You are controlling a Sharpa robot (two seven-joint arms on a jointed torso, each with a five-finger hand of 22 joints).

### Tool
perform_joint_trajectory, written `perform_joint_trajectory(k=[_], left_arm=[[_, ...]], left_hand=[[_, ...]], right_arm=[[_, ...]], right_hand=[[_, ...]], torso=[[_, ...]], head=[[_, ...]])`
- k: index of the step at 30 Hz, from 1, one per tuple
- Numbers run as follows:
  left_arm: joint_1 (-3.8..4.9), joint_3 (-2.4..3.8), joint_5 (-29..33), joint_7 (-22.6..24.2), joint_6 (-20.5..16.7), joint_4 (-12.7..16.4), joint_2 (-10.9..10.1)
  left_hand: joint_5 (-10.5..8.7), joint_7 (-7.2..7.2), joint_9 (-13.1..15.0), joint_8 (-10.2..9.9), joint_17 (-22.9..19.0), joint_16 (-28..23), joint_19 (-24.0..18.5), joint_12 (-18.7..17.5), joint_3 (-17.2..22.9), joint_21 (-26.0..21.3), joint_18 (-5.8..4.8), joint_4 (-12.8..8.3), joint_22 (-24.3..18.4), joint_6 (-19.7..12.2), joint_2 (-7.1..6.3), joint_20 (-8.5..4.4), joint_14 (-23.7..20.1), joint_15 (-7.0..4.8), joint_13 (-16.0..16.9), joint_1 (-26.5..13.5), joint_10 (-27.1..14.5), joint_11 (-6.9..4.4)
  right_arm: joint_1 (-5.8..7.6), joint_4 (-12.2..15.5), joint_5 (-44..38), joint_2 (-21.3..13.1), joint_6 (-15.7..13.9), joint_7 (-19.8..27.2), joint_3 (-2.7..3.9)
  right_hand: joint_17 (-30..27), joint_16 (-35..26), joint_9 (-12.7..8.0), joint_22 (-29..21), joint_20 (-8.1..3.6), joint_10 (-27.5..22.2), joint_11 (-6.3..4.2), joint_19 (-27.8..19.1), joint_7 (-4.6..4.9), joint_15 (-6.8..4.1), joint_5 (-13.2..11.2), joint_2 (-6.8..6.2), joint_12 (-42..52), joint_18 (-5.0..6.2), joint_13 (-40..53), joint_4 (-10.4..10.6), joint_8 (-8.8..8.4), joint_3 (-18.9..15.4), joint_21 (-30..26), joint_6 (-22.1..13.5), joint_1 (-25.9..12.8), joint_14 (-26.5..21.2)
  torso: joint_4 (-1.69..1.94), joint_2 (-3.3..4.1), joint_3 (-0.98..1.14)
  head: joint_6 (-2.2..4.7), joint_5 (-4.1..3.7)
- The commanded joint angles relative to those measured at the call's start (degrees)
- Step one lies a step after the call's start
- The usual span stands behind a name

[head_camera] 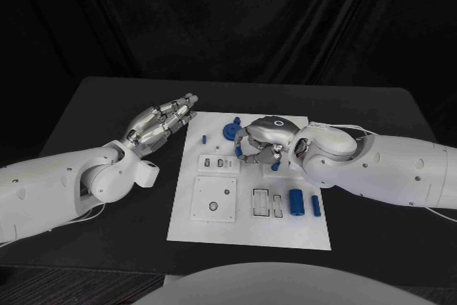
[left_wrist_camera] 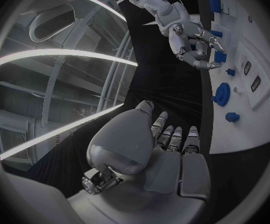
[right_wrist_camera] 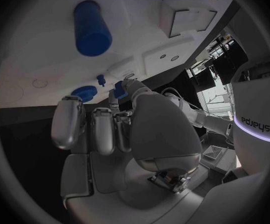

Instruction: Assemble the parts on the task board

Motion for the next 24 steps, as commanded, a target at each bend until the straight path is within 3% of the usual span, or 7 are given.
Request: perform_joint_trajectory(k=[1,24], left_arm=[[-0.06,0.05,0.2,6.3,0.7,0.0,0.2],[-0.06,0.05,0.2,6.2,1.0,-0.4,0.7]], left_hand=[[0.13,0.49,0.1,0.2,-0.1,-0.2,0.1,0.3,0.4,-0.1,1.00,-0.1,0.0,0.1,0.05,0.25,-0.1,0.31,0.1,0.1,0.1,0.26],[0.12,0.55,0.1,0.2,-0.1,-0.2,0.1,0.3,0.6,-0.1,1.01,-0.1,0.0,0.0,-0.02,0.29,-0.1,0.35,0.1,0.0,0.1,0.31]], right_arm=[[-0.30,-0.4,-0.8,0.5,2.8,-2.0,0.03],[-1.39,-2.9,-0.8,3.1,3.9,-2.7,0.03]], right_hand=[[7.7,-0.1,0.0,10.1,0.14,5.8,0.18,0.5,-0.57,0.00,0.2,-0.25,0.2,-0.72,15.1,-0.2,-0.25,0.3,0.2,1.0,-0.3,4.7],[7.4,-0.3,-0.7,10.0,0.29,5.8,0.42,0.3,-0.25,0.19,0.2,-0.53,0.2,-0.64,15.1,-0.7,-1.43,0.8,-0.1,0.6,-0.6,4.6]], torso=[[0.03,0.02,-0.05],[0.02,0.01,-0.04]], head=[[0.01,-0.03],[0.01,0.05]])
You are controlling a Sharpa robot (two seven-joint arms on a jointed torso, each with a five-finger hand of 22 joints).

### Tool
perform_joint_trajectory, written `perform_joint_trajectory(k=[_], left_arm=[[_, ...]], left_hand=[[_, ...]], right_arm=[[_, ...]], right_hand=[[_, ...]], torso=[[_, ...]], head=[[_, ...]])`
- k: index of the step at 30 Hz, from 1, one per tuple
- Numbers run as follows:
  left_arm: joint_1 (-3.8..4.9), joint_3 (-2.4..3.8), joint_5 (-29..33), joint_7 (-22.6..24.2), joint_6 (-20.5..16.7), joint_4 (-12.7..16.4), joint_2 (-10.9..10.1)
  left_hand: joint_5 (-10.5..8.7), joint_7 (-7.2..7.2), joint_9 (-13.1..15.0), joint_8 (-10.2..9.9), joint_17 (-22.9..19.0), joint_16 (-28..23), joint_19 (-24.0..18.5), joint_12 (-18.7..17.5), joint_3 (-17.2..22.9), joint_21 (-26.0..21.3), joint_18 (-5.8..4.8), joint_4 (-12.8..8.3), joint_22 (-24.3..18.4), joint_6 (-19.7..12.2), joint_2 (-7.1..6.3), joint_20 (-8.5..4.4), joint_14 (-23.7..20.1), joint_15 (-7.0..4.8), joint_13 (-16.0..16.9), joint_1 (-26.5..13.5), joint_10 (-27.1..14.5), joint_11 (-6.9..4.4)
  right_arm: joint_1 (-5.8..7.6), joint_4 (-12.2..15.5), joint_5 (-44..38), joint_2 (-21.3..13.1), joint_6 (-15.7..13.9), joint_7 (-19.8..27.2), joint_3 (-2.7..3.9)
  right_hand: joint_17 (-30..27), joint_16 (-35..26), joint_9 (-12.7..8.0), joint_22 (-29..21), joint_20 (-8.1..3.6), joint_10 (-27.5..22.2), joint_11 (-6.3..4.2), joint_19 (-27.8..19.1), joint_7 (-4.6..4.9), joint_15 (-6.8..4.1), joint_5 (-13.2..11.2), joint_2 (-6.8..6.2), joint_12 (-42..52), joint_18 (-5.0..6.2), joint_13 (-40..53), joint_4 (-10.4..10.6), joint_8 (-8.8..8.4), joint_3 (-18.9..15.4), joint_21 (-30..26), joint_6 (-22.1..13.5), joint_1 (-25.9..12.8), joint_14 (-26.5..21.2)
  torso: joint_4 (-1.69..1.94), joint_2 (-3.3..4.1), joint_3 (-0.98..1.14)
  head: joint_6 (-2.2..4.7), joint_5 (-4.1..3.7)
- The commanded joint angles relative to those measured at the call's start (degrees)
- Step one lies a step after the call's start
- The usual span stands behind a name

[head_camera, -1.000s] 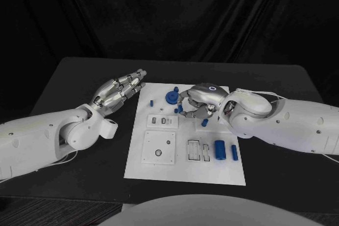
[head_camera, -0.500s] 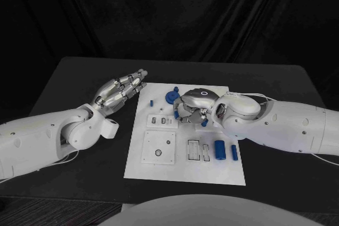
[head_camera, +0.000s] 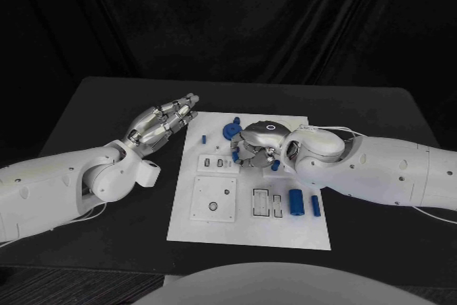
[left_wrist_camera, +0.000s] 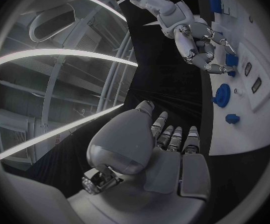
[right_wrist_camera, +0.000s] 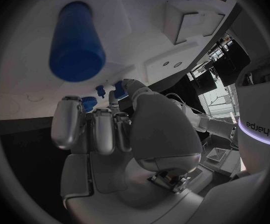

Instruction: Assemble the parts on the task board

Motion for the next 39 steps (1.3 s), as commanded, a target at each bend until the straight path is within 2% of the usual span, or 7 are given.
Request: perform_joint_trajectory(k=[1,18,24,27,32,36,39], left_arm=[[-0.06,0.05,0.2,6.2,0.8,0.0,0.1],[-0.06,0.05,0.2,6.1,1.1,-0.4,0.5],[-0.06,0.05,0.2,6.0,1.1,-0.5,0.5],[-0.07,0.05,0.2,6.0,1.1,-0.4,0.4],[-0.07,0.05,0.2,6.0,1.2,-0.7,0.6],[-0.07,0.05,0.2,6.0,1.2,-1.0,0.8],[-0.07,0.05,0.2,6.0,1.2,-1.0,0.8]], left_hand=[[0.12,0.55,0.1,0.2,-0.1,-0.2,0.1,0.3,0.2,-0.1,1.00,0.0,0.0,0.0,-0.02,0.30,-0.1,0.35,0.1,0.0,0.1,0.32],[0.12,0.58,0.0,0.2,-0.1,-0.2,0.1,0.3,0.3,-0.1,1.00,0.0,0.0,-0.1,-0.02,0.32,-0.1,0.38,0.1,0.0,0.1,0.36],[0.12,0.58,0.0,0.2,-0.1,-0.2,0.1,0.3,0.3,-0.1,1.00,0.0,0.0,-0.1,-0.02,0.32,-0.1,0.38,0.1,0.0,0.1,0.36],[0.12,0.61,0.0,0.2,-0.1,-0.2,0.1,0.3,0.4,-0.1,1.00,0.0,0.0,-0.2,0.01,0.34,-0.1,0.41,0.1,0.0,0.0,0.39],[0.12,0.61,0.0,0.2,-0.1,-0.2,0.1,0.3,0.4,-0.1,1.00,0.0,0.0,-0.2,0.01,0.34,-0.1,0.41,0.1,0.0,0.0,0.39],[0.12,0.61,0.0,0.2,-0.1,-0.2,0.1,0.3,0.4,-0.1,1.00,0.0,0.0,-0.2,0.01,0.34,-0.1,0.41,0.1,0.0,0.0,0.39],[0.12,0.61,0.0,0.2,-0.1,-0.2,0.1,0.3,0.4,-0.1,1.00,0.0,0.0,-0.2,0.01,0.34,-0.1,0.41,0.1,0.0,0.0,0.39]], right_arm=[[-0.38,-0.2,-0.4,0.1,1.1,-1.4,-0.05],[-0.75,-0.4,-0.4,0.3,2.3,-1.3,-0.05],[-0.79,-0.5,-0.4,0.5,2.6,-1.2,-0.05],[-1.05,-0.7,-0.4,0.7,2.7,-0.9,-0.05],[-1.48,-0.7,-0.4,0.6,1.7,-0.1,-0.05],[-1.61,-0.4,-0.4,0.2,-0.2,0.7,-0.04],[-1.60,0.1,-0.4,-0.2,-2.1,1.6,-0.04]], right_hand=[[7.3,-0.3,-0.2,10.0,0.30,5.8,0.43,0.4,-0.20,0.21,0.2,-0.19,0.2,-0.64,15.1,-0.2,-0.42,0.3,-0.1,0.6,-0.2,4.6],[6.9,-0.5,-1.9,9.8,0.56,5.8,0.66,0.0,0.09,0.39,-3.9,-0.73,0.2,-0.48,15.1,-1.3,-3.65,0.7,-0.7,-1.7,-1.7,4.5],[6.8,-0.4,-3.5,9.7,0.75,5.8,0.82,-0.2,0.28,0.56,-10.8,-1.12,0.2,-0.41,15.1,-2.0,-6.46,-0.1,-1.0,-4.8,-2.8,4.4],[6.6,-0.4,-5.5,9.6,0.77,5.8,0.75,-0.3,0.15,0.56,-14.4,-1.19,0.2,-0.34,15.1,-2.4,-9.45,-0.9,-1.3,-8.5,-3.2,4.4],[6.5,-0.4,-7.9,9.7,0.62,5.8,0.46,-0.2,-0.25,0.32,-18.5,-1.44,0.2,-0.35,15.1,-2.4,-12.40,-2.4,-1.2,-12.0,-3.8,4.4],[6.4,-0.4,-10.7,9.7,0.39,5.8,0.19,-0.2,-0.57,0.09,-22.4,-2.28,0.2,-0.38,15.1,-1.0,-14.92,-4.5,-1.1,-15.8,-4.3,4.4],[6.5,-0.3,-12.8,9.7,0.27,5.8,0.08,-0.1,-0.71,-0.01,-24.6,-4.11,0.2,-0.42,15.1,2.1,-16.54,-6.1,-1.0,-18.6,-3.8,4.4]], torso=[[0.00,0.00,0.00],[-0.01,-0.01,0.00],[-0.01,-0.01,0.00],[0.01,0.00,0.00],[0.00,0.01,0.00],[-0.03,0.01,-0.01],[-0.12,-0.03,-0.08]], head=[[0.02,0.12],[0.02,0.03],[0.02,0.04],[0.02,0.20],[0.02,-0.24],[0.02,-0.22],[0.02,0.03]])
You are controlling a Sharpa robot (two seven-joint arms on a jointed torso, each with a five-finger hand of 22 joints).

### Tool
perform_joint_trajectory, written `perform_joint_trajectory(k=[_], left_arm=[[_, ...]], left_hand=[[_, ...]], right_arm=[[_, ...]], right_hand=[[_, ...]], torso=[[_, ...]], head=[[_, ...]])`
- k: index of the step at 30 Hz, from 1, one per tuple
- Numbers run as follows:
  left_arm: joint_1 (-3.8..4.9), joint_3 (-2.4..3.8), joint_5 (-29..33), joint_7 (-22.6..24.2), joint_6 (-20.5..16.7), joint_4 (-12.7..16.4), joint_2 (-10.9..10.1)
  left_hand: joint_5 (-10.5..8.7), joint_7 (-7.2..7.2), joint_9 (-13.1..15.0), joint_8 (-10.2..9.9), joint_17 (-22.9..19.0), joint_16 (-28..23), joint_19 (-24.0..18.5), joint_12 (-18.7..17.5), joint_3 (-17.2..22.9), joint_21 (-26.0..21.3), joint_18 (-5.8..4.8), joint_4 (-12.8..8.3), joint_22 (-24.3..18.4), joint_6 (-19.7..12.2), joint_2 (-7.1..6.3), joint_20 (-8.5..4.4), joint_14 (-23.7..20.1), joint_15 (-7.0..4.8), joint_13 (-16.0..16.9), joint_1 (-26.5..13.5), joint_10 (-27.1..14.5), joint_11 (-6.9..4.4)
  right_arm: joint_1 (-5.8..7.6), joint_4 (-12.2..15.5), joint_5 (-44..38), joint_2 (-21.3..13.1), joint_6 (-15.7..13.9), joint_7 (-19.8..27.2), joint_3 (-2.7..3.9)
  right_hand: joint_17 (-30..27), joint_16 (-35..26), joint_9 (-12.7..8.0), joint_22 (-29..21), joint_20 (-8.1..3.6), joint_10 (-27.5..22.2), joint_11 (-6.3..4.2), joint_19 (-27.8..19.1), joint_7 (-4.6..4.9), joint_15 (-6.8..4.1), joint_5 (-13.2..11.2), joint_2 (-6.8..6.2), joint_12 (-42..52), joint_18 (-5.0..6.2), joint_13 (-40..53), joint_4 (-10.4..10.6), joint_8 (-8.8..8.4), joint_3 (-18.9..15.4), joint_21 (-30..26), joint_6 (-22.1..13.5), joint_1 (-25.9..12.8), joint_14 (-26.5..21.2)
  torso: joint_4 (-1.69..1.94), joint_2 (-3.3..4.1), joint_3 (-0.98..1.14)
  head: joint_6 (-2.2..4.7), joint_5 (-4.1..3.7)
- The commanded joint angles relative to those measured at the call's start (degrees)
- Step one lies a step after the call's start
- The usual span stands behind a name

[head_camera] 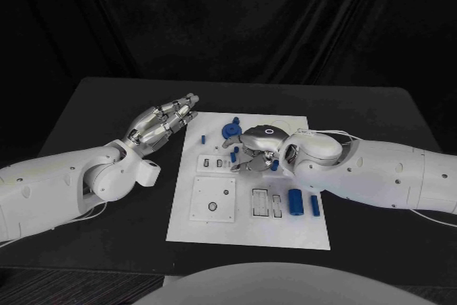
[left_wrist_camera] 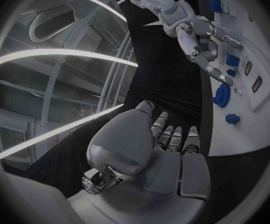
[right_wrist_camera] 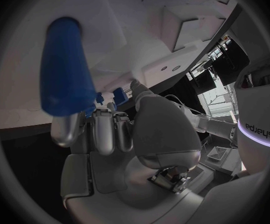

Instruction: Assemble the parts on the task board

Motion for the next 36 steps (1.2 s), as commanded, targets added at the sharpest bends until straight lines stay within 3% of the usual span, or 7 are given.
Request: perform_joint_trajectory(k=[1,15,22,27,31,33,36], left_arm=[[-0.07,0.05,0.2,6.0,0.6,0.0,0.1],[0.21,0.10,-1.4,7.7,-7.4,2.7,-2.0],[4.39,0.13,-7.5,5.9,-15.7,3.4,-2.1],[7.39,0.13,-15.6,-1.6,-18.1,3.4,-1.5],[9.42,0.14,-23.3,-9.3,-18.3,3.2,-0.7],[10.40,0.14,-27.1,-13.2,-17.8,3.1,-0.3],[12.00,0.14,-32.5,-19.2,-16.4,2.8,0.5]], left_hand=[[0.12,0.40,0.0,0.2,-0.1,-0.2,0.1,0.3,0.4,-0.1,1.00,0.0,0.0,0.0,0.01,0.34,-0.1,0.41,0.1,0.0,0.0,0.40],[-3.35,1.35,0.2,0.9,0.2,0.1,1.6,0.5,1.8,1.1,2.12,-2.4,0.9,1.9,-3.28,3.13,0.3,2.04,0.3,0.1,1.3,1.53],[-17.05,2.62,0.8,2.0,10.7,28.7,31.0,12.1,-1.8,19.6,0.50,2.7,10.0,7.3,-6.91,6.61,33.7,7.44,12.2,-2.6,35.9,8.50],[-24.57,4.35,1.2,3.2,20.8,49.2,42.3,26.7,-7.2,28.4,2.42,2.2,14.4,12.6,-6.45,4.53,43.7,2.93,22.4,-10.5,50.1,4.14],[-27.05,4.91,2.1,7.3,47.8,79.9,46.4,62.7,-10.4,43.3,1.07,2.8,24.5,22.3,-5.62,1.52,50.7,0.57,52.2,-11.6,53.9,2.58],[-24.53,4.29,1.8,10.0,76.1,89.5,47.4,84.3,-10.8,57.6,0.91,2.5,35.7,23.0,-5.42,0.30,76.2,0.41,79.3,-10.2,76.8,1.73],[-23.70,3.43,2.1,12.7,89.9,89.8,60.6,89.8,-11.2,75.2,-1.87,2.6,59.0,23.7,-5.37,-0.33,89.9,-0.50,89.6,-10.2,88.5,1.14]], right_arm=[[-0.26,0.7,-0.5,-0.5,-2.8,1.4,-0.18],[8.30,9.1,0.3,-8.4,-14.2,4.5,-0.17],[14.25,10.7,4.5,-15.3,-17.8,6.2,-0.18],[15.39,10.2,7.9,-17.9,-16.0,6.6,-0.19],[15.39,9.8,10.4,-19.4,-14.7,7.3,-0.19],[15.16,9.6,11.1,-19.9,-14.1,7.5,-0.19],[14.76,9.3,11.7,-20.3,-13.4,7.6,-0.20]], right_hand=[[6.4,0.0,-2.3,9.8,-0.57,5.9,-0.50,0.1,-0.32,-0.15,-2.0,-4.06,0.1,-0.39,15.1,6.6,-1.30,-2.1,0.1,-2.4,3.3,4.2],[6.4,0.2,-3.9,9.8,-0.49,5.9,-0.32,0.1,0.05,-0.20,-2.7,-4.74,0.1,-0.49,15.1,9.6,-0.40,-9.6,0.2,-1.2,-2.7,4.2],[6.4,0.2,-3.9,9.8,-0.22,5.9,0.03,0.0,0.46,0.10,-2.8,-1.47,0.1,-0.48,15.1,9.4,1.17,-8.0,0.1,1.8,-8.8,4.2],[6.5,0.3,-3.5,9.9,-0.06,5.9,0.26,0.1,0.78,0.28,-2.8,1.63,0.1,-0.54,15.1,9.2,2.91,-6.6,0.5,5.0,-8.7,4.2],[6.7,0.6,-3.8,10.1,0.35,5.9,0.76,0.4,1.36,0.72,-1.5,4.11,0.1,-0.70,15.1,8.7,3.97,-5.7,1.3,7.1,-6.0,4.3],[6.7,0.6,-3.9,10.1,0.42,5.9,0.78,0.5,1.34,0.77,-1.0,4.46,0.1,-0.71,15.1,8.6,4.06,-5.7,1.5,7.4,-5.4,4.3],[6.7,0.6,-4.1,10.1,0.46,5.9,0.79,0.5,1.32,0.77,-0.4,4.88,0.1,-0.71,15.1,8.6,4.10,-5.7,1.5,7.6,-4.9,4.2]], torso=[[-0.07,0.06,-0.06],[0.05,-0.42,0.06],[-0.02,-0.51,0.15],[0.14,-0.56,0.13],[-0.35,-0.85,0.31],[-0.65,-1.04,0.37],[-1.06,-1.03,0.56]], head=[[-0.01,0.26],[0.31,0.27],[1.18,0.72],[1.43,0.10],[1.19,0.45],[1.07,0.69],[1.12,1.08]])
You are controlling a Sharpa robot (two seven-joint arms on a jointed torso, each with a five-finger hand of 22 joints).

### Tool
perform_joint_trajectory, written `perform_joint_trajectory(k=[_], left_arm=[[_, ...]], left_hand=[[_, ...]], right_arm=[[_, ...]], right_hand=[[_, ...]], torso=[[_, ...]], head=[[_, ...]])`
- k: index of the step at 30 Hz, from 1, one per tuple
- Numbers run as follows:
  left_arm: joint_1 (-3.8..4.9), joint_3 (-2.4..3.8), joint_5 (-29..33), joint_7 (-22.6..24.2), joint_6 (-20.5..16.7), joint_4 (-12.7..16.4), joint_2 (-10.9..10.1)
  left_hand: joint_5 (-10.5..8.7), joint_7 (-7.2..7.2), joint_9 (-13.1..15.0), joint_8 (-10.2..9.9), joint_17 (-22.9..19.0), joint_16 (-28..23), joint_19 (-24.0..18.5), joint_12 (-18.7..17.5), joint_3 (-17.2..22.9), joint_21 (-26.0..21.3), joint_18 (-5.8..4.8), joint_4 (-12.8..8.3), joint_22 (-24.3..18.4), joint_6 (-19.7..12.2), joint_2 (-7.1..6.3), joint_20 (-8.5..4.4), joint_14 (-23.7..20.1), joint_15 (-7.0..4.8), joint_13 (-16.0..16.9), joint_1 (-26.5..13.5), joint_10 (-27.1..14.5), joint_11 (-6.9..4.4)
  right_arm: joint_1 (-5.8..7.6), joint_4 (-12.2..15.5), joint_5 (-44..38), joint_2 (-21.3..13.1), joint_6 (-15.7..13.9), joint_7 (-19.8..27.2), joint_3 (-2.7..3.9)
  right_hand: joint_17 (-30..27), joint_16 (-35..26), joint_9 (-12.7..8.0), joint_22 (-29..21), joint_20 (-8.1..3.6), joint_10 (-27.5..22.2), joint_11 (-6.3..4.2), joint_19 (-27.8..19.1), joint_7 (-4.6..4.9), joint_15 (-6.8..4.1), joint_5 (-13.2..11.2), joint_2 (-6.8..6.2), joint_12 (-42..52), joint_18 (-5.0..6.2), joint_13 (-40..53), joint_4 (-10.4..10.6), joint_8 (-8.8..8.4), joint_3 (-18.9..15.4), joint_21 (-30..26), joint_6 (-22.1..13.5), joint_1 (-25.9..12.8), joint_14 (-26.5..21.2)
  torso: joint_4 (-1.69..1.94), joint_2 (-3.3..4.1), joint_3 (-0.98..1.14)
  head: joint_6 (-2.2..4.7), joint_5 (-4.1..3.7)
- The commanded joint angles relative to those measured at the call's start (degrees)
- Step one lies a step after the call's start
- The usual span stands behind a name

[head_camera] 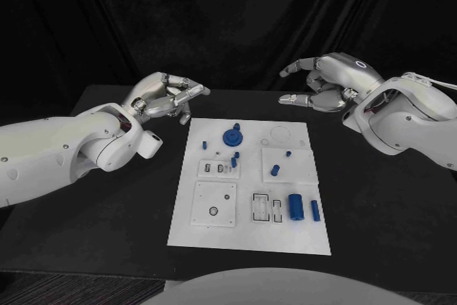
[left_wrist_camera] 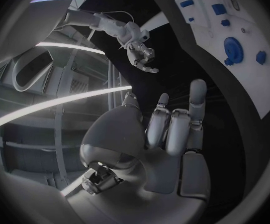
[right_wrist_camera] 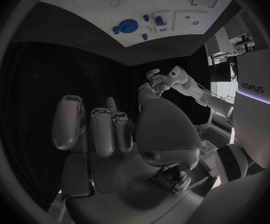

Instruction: Assemble the parts on the task board

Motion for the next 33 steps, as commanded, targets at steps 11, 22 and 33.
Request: perform_joint_trajectory(k=[11,22,33], left_arm=[[7.12,0.10,-25.8,-40.3,16.8,0.0,4.8],[9.69,0.11,-27.3,-59.9,34.0,-2.0,12.1],[9.85,0.11,-27.3,-64.2,37.0,-3.8,16.9]], left_hand=[[-1.19,-3.82,7.9,12.0,16.2,0.3,34.4,2.5,-3.8,21.4,-7.75,0.3,39.8,4.3,0.30,-2.23,8.3,-3.99,15.9,-6.1,7.9,-3.81],[2.54,-7.52,26.7,24.3,16.2,0.3,34.4,2.5,0.3,21.4,-7.75,-0.7,39.8,4.4,1.36,-5.84,8.3,-7.59,15.9,-6.1,7.9,-7.51],[1.30,-8.30,30.7,24.9,16.2,0.3,34.4,2.5,2.0,21.4,-7.75,-0.6,39.8,5.1,1.78,-6.67,8.3,-8.42,15.9,-6.7,7.9,-8.32]], right_arm=[[-2.20,-1.1,3.7,-0.5,3.3,1.0,0.02],[-3.28,-0.7,3.5,-0.8,4.0,0.8,0.01],[-4.01,-0.1,2.8,-1.0,3.8,1.3,0.01]], right_hand=[[6.5,0.1,-0.5,10.1,0.55,6.1,0.45,0.0,0.17,0.33,2.7,1.41,0.2,-0.70,15.1,0.1,1.11,-0.5,0.4,2.5,1.0,4.3],[6.4,0.1,-0.8,10.1,0.58,6.1,0.49,0.1,0.22,0.37,3.9,1.74,0.2,-0.73,15.1,0.0,1.30,-0.8,0.6,3.4,1.2,4.3],[6.5,0.2,-0.9,10.1,0.59,6.1,0.50,0.1,0.24,0.38,4.7,1.83,0.2,-0.74,15.1,-0.1,1.28,-1.0,0.6,3.6,1.5,4.3]], torso=[[-1.17,-0.22,1.57],[-2.11,0.01,2.98],[-3.01,0.39,4.18]], head=[[-0.20,0.85],[-0.85,2.03],[-0.88,2.97]])
